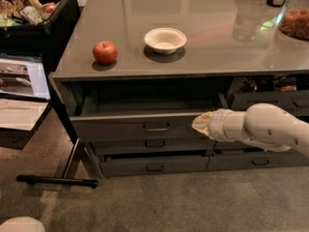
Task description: Close top drawer
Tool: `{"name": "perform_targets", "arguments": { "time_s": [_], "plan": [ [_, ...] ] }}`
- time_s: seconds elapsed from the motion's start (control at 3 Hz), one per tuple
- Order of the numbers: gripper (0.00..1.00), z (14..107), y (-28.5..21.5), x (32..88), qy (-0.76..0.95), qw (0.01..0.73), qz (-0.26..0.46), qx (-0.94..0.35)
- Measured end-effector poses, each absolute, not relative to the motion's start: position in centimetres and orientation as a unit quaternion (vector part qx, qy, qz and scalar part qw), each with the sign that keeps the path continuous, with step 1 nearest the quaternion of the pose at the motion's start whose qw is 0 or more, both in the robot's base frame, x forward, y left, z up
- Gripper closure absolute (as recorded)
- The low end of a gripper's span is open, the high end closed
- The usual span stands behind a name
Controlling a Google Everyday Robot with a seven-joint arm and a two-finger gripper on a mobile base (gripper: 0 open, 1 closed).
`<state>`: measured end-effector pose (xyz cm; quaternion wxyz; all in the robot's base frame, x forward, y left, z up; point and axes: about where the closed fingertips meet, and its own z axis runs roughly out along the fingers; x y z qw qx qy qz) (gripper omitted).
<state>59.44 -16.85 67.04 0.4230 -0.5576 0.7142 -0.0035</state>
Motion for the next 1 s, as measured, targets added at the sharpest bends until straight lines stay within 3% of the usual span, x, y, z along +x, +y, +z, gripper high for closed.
{"name": "perform_targets", "arguments": {
  "time_s": [1.0],
  "plan": [
    [1.00,64.0,-14.0,62.2,0.696,0.391,0.044,-0.600]
  ]
}}
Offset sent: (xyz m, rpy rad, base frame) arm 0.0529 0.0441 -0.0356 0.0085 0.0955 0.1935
